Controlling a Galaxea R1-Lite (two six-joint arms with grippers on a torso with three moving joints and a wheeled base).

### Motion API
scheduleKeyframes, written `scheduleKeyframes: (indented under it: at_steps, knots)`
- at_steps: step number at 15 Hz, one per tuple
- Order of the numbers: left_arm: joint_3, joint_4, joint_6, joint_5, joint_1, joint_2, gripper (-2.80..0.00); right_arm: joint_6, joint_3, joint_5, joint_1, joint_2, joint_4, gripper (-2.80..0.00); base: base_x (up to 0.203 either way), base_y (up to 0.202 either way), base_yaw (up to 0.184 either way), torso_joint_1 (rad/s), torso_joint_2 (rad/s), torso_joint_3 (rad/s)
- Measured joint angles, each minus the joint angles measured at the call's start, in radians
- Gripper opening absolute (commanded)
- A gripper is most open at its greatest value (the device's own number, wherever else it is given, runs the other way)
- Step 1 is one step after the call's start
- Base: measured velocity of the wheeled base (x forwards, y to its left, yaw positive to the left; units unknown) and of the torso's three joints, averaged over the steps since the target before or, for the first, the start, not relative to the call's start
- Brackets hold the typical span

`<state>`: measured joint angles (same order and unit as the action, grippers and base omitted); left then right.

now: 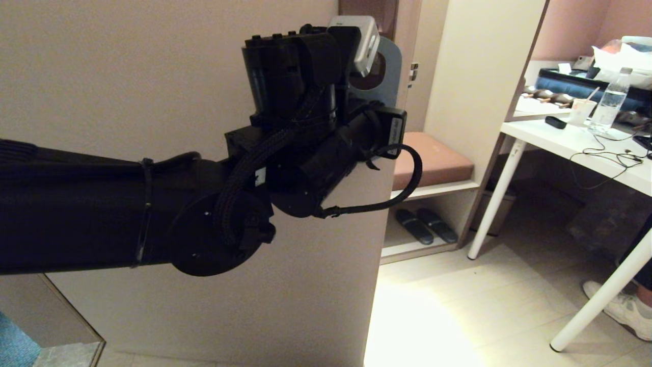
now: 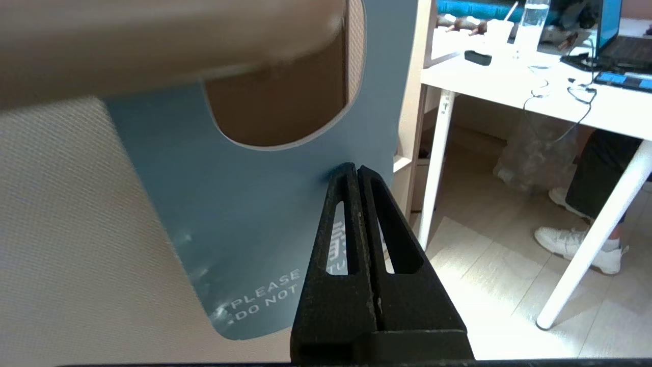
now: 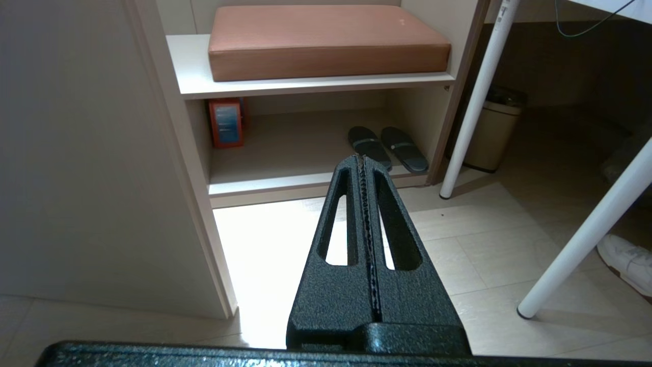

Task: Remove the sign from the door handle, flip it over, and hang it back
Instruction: Hang the sign back with the other side facing out

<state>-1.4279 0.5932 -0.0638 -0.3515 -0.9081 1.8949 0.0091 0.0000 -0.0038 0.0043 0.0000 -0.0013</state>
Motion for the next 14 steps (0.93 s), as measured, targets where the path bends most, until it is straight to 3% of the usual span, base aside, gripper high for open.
scheduleKeyframes:
  at_steps: [14]
  knots:
    - [0.072,0.002,-0.008,-0.019,-0.011,-0.053,-2.8,0.0,0.0,0.0,0.0,0.0,0.0,-2.8,0.0,0.0,0.0,0.0,0.0,0.0]
